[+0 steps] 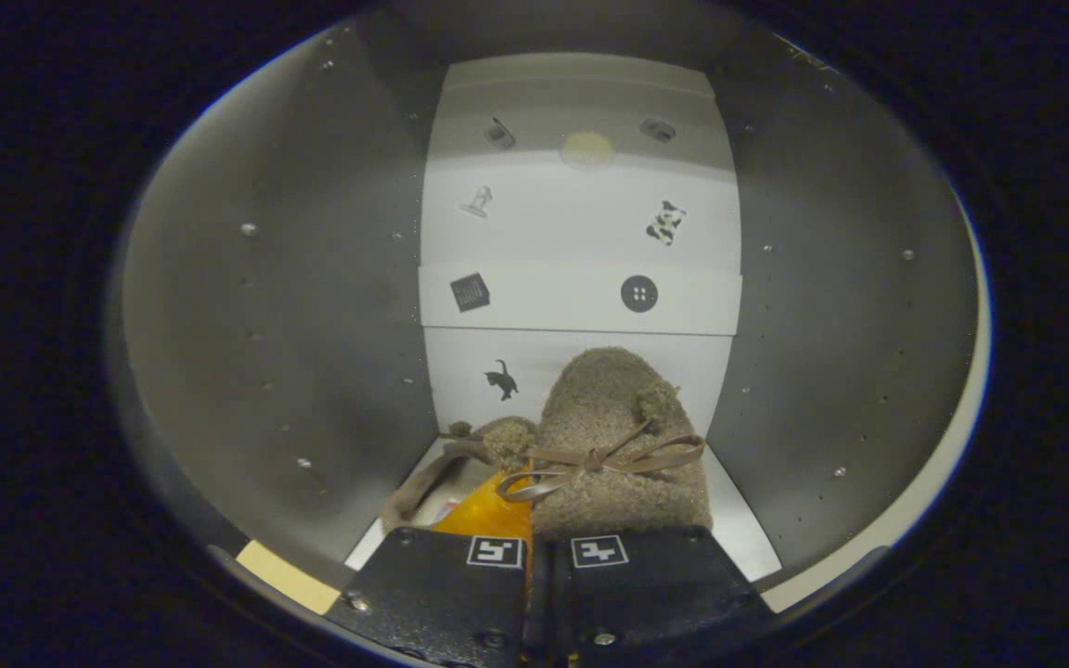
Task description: Open the shoe cabinet door, grab the shoes and put them into the shoe cabinet, then close the shoe cabinet door.
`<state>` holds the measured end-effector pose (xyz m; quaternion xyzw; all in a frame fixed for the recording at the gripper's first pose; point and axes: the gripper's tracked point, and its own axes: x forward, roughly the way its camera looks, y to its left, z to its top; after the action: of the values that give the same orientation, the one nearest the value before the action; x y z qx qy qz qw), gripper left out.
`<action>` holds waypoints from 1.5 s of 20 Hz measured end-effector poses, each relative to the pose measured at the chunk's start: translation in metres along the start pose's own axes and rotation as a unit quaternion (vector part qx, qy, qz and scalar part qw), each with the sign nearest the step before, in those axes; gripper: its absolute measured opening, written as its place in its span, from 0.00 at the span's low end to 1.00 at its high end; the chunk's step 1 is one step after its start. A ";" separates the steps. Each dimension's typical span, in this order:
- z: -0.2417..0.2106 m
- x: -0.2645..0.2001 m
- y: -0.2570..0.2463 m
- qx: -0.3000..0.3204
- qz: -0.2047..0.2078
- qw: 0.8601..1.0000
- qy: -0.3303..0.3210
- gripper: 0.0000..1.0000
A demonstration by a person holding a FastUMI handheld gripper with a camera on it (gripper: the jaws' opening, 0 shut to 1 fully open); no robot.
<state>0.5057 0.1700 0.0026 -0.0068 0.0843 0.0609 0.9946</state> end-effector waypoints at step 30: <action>-0.028 0.002 -0.026 0.016 -0.041 0.995 0.084 0.65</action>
<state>0.5066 0.1434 -0.0249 0.0008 0.1687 0.0180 0.9855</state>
